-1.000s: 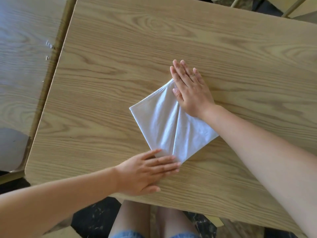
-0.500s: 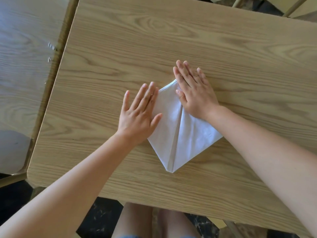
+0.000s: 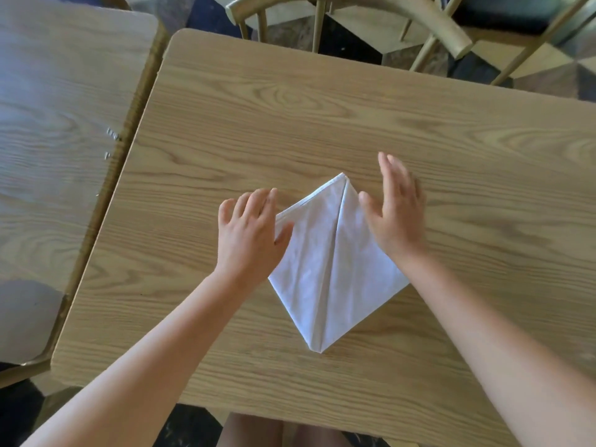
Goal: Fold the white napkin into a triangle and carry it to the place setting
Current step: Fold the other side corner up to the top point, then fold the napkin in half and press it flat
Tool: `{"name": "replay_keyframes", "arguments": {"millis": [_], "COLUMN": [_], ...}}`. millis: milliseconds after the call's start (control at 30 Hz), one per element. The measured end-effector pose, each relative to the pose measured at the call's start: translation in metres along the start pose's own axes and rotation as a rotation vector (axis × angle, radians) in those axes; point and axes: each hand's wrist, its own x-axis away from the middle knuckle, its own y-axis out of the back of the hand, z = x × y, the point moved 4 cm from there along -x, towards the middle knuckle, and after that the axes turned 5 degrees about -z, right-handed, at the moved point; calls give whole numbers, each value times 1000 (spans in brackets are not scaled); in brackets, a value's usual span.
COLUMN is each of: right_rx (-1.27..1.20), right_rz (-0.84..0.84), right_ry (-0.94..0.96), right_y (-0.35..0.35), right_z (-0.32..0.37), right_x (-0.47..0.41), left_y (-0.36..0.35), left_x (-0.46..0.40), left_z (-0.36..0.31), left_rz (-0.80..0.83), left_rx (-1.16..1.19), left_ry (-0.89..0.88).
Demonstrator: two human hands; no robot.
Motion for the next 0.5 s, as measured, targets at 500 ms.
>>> {"name": "replay_keyframes", "arguments": {"millis": [500], "right_rx": [-44], "right_rz": [273], "right_ry": [-250], "right_y": [5], "right_z": [-9], "right_x": [20], "left_y": [-20], "left_x": [-42], "left_z": [-18], "left_rz": [311], "left_rx": [266], "left_ry": [219]}}
